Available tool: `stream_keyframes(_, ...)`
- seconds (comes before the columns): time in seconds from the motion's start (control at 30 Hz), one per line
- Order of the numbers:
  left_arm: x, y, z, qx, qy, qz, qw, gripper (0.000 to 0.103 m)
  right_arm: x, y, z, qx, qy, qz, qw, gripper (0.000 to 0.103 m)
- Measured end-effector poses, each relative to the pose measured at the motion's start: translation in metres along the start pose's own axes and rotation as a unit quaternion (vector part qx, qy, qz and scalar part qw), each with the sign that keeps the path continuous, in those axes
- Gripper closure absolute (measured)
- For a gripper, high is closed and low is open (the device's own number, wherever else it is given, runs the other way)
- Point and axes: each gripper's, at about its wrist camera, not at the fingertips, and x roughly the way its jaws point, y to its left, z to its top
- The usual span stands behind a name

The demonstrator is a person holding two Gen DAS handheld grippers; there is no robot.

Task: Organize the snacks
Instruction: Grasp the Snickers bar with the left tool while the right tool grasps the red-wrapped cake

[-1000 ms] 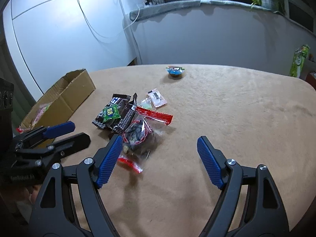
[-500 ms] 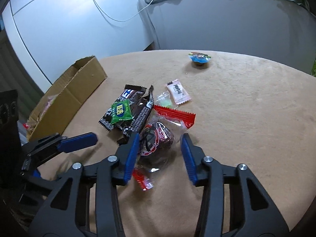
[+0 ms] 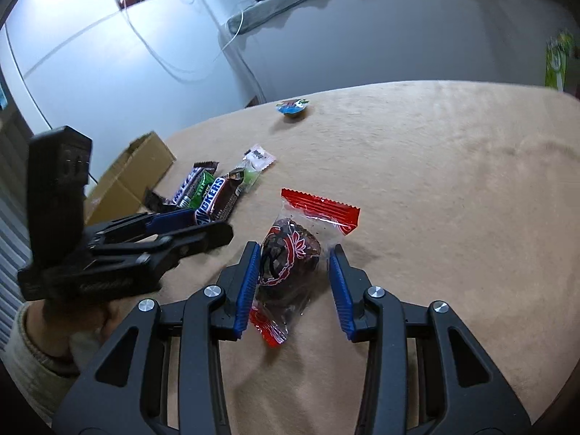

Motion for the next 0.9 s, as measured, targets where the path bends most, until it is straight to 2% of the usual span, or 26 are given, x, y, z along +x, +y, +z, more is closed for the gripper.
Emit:
stream_keyframes(0.03,0.001,-0.001,0.002,0.001,0.000,0.004,1.0000,0.046,0.001,-0.001,0.001,0.002,-0.001,0.004,1.000,0.063)
stream_keyframes(0.07,0.000,-0.001,0.003,0.000,-0.001,0.008,1.0000,0.057,0.001,-0.002,0.001,0.003,-0.002,0.006,1.000,0.063)
stream_keyframes(0.1,0.000,-0.001,0.004,-0.002,-0.002,0.012,0.9999,0.062,0.001,-0.003,0.000,0.005,-0.003,0.008,1.000,0.063)
stream_keyframes(0.17,-0.001,0.000,0.001,-0.006,-0.005,0.016,0.9998,0.069,0.000,-0.006,-0.001,0.009,-0.005,0.014,1.000,0.063)
stream_keyframes(0.4,-0.007,-0.004,-0.006,-0.008,-0.005,0.021,0.9997,0.070,-0.004,-0.006,-0.002,0.013,-0.020,0.023,0.999,0.063)
stream_keyframes(0.6,-0.030,-0.003,-0.036,-0.026,0.006,0.001,0.9996,0.069,-0.009,-0.003,-0.005,0.004,-0.024,0.021,0.999,0.063)
stream_keyframes(0.7,-0.040,-0.008,-0.046,-0.006,0.015,0.013,0.9998,0.064,-0.007,-0.002,-0.005,0.000,-0.021,0.019,1.000,0.063)
stream_keyframes(0.73,-0.045,-0.010,-0.051,-0.003,0.017,0.025,0.9995,0.058,-0.007,-0.002,-0.005,0.001,-0.020,0.018,1.000,0.063)
stream_keyframes(0.9,-0.054,-0.025,-0.062,0.010,0.017,0.032,0.9993,0.057,-0.005,-0.002,-0.004,0.001,-0.020,0.016,1.000,0.063)
